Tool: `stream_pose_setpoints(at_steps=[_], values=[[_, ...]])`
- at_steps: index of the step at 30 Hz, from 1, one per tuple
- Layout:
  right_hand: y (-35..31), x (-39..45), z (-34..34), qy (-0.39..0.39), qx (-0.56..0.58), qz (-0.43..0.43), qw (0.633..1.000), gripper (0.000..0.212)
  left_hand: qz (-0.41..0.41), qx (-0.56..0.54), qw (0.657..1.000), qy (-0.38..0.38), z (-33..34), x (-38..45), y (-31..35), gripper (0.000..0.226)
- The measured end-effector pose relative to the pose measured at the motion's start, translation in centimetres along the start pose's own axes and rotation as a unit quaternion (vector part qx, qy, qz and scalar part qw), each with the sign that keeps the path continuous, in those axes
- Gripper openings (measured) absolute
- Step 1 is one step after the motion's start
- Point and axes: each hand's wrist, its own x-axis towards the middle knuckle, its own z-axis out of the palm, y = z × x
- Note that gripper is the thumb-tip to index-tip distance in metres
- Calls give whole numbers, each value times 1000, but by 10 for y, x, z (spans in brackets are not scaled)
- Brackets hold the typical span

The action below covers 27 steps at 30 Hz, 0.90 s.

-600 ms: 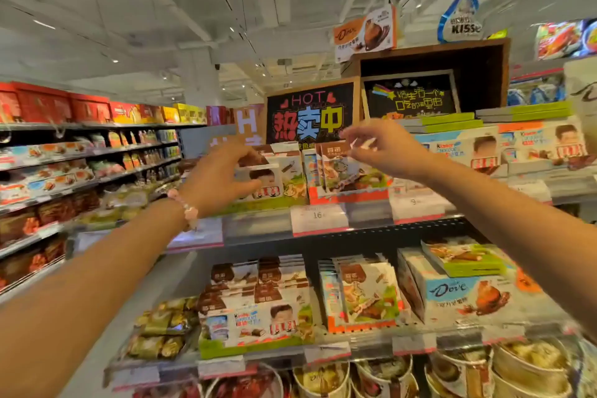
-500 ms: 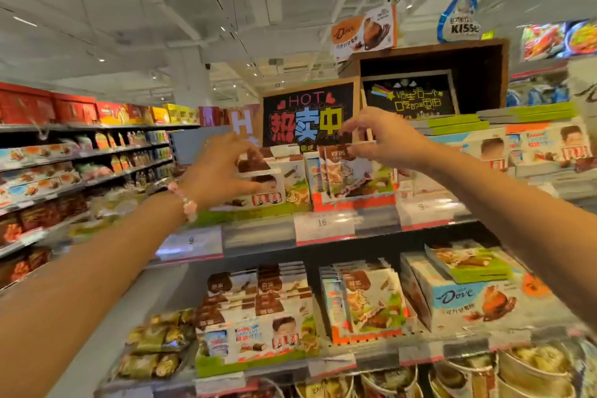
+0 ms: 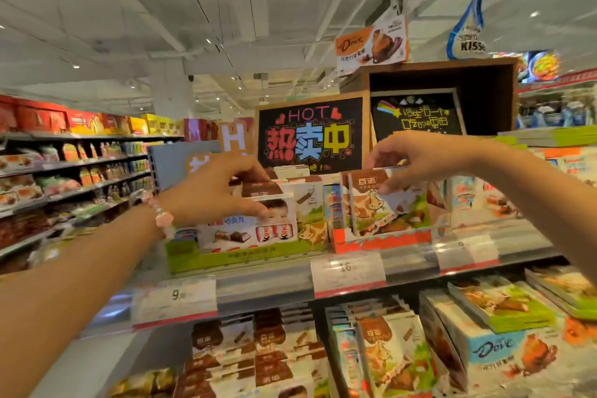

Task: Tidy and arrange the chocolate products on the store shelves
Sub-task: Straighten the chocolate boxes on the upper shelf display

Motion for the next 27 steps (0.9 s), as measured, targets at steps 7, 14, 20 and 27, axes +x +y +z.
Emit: stream_pose_setpoints(at_steps=[7,14,20,27], values=[[-8,-2,-6,-30,23,-26,999,29,20,78,995,51,6,3,-10,38],[-21,-8,-33,79,121,-72,987,41,42,165,982,82,18,0,-23,22],[-37,11,-20,139,201,-121,962,44,-16,178,983,-50,6,0,-19,49],[-43,36,-9,199,208,-114,951,30,-30,55,997,-48,-16,-8,-12,32]])
